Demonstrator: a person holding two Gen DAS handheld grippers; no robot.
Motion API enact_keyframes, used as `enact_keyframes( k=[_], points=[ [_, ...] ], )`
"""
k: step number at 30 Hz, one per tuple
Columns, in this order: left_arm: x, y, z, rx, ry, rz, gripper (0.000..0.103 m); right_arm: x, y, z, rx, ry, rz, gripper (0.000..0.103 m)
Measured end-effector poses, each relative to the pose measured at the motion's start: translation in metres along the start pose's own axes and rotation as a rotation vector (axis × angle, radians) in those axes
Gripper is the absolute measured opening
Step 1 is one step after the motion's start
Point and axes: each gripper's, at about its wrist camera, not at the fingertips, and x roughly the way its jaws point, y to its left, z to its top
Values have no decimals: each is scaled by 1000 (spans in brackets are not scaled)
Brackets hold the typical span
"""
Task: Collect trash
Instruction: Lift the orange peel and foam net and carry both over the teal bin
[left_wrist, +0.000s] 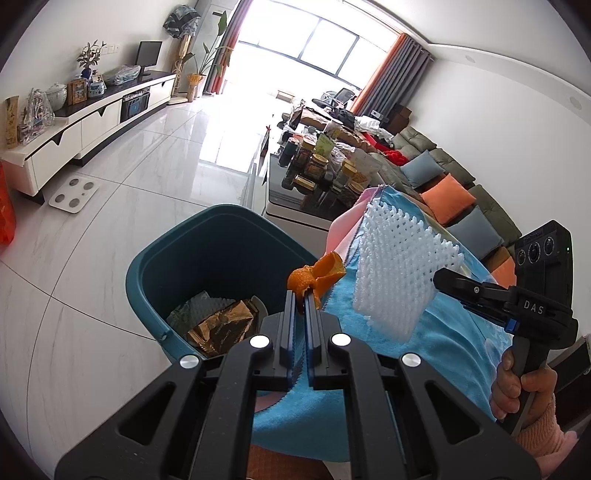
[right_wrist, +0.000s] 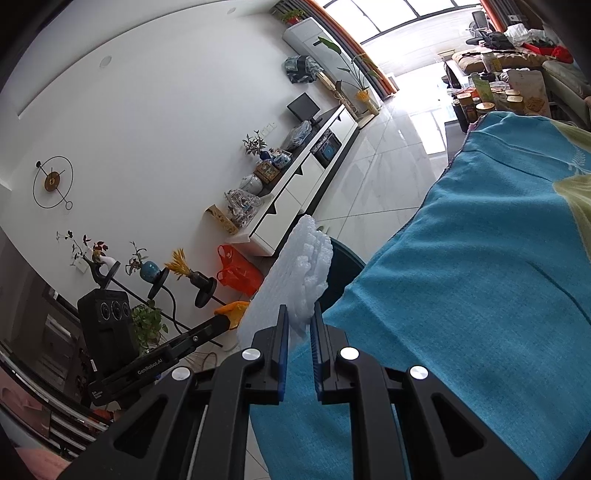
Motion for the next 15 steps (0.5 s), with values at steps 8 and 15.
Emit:
enact_keyframes(
  k=[8, 15],
  points=[
    [2, 6, -2, -8, -2, 23, 5, 11, 3, 3, -3, 13, 2, 10],
    [3, 7, -2, -11, -6, 46, 5, 17, 5, 4, -5, 26, -1, 10]
  ],
)
